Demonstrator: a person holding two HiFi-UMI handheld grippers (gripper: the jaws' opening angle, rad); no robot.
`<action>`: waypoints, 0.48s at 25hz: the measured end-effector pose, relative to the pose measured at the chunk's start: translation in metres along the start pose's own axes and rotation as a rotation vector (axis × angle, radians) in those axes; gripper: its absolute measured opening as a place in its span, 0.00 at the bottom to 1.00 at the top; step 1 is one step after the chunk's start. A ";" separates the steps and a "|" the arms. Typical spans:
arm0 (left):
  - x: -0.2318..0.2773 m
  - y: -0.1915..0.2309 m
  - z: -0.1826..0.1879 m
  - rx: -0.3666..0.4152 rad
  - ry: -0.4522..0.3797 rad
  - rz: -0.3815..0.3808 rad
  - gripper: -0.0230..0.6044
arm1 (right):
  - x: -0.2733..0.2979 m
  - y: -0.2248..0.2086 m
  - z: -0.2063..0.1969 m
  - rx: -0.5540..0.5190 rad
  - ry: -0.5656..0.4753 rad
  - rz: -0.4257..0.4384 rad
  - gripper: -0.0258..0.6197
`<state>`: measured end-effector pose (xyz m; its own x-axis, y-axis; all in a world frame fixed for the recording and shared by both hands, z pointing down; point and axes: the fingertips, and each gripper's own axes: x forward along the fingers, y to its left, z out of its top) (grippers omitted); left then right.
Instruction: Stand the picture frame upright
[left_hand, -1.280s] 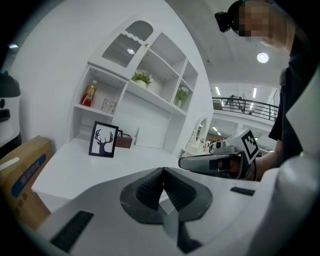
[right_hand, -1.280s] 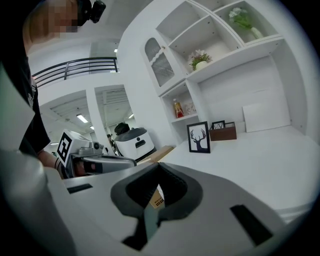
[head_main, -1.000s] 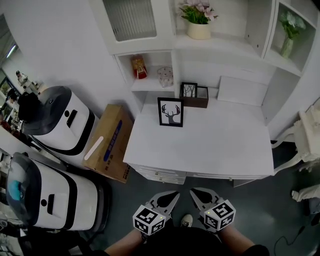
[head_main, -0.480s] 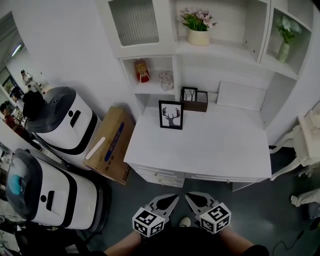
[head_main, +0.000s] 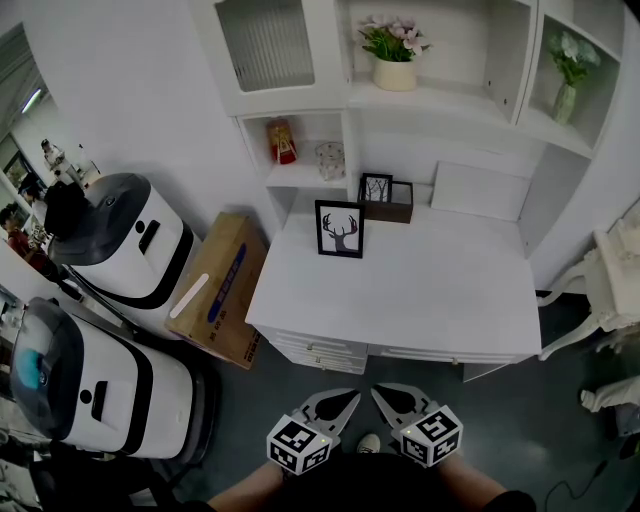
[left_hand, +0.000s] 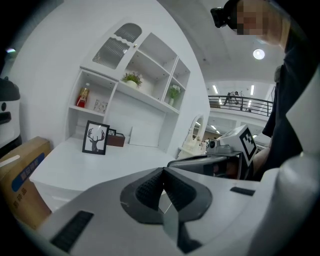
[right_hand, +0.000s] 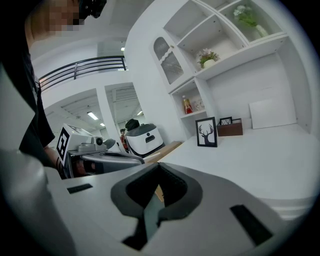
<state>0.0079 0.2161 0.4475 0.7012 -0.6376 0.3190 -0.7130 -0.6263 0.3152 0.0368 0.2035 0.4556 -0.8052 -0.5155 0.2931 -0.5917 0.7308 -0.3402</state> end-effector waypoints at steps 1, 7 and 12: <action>0.000 0.000 0.000 0.002 0.000 0.000 0.04 | 0.000 0.000 0.000 0.002 0.000 0.000 0.04; 0.002 -0.002 0.000 0.003 0.005 0.000 0.04 | 0.000 -0.001 0.000 0.006 0.003 0.002 0.04; 0.002 -0.004 0.000 0.003 0.007 -0.001 0.04 | -0.001 -0.002 0.000 0.008 0.002 0.000 0.04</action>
<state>0.0120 0.2171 0.4469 0.7018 -0.6339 0.3249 -0.7123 -0.6285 0.3124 0.0388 0.2032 0.4559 -0.8053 -0.5141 0.2952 -0.5918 0.7275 -0.3473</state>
